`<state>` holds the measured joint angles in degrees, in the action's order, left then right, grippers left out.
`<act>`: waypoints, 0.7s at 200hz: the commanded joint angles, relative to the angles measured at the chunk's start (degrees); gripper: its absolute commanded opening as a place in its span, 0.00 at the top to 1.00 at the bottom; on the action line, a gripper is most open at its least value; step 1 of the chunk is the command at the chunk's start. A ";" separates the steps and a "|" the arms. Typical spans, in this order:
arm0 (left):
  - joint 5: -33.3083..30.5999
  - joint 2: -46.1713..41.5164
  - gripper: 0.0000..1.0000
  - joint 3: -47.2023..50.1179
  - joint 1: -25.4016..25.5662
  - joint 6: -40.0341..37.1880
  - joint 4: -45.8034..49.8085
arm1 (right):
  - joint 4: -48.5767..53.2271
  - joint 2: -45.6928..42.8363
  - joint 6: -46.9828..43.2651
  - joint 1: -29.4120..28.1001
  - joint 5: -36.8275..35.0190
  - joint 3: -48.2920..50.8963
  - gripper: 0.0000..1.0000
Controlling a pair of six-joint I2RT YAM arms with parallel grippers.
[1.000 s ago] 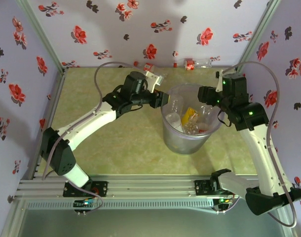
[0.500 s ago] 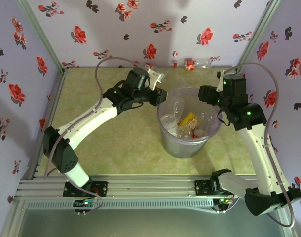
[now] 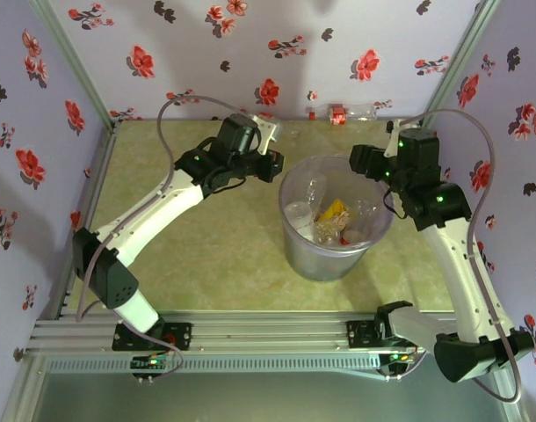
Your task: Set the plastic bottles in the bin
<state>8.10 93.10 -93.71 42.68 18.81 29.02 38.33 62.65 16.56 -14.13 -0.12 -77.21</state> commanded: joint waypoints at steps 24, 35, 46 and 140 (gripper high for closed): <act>1.49 -5.05 0.39 -1.47 -0.37 1.70 1.01 | -0.98 -0.30 0.15 0.92 0.12 -0.92 0.26; 2.20 -5.39 0.34 -1.89 -0.18 2.01 1.86 | -0.64 -0.44 -0.01 1.09 0.12 -0.66 0.26; 2.27 -5.23 0.29 -2.58 0.36 1.93 3.37 | -0.45 -0.62 -0.12 1.28 -0.10 -0.20 0.26; -2.46 3.99 0.39 -7.57 4.96 -1.36 14.11 | 0.43 -1.84 -0.56 2.09 -0.93 -0.22 0.26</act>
<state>7.46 95.07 -98.87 47.18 19.16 39.64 38.39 61.84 16.53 -12.62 -0.01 -77.19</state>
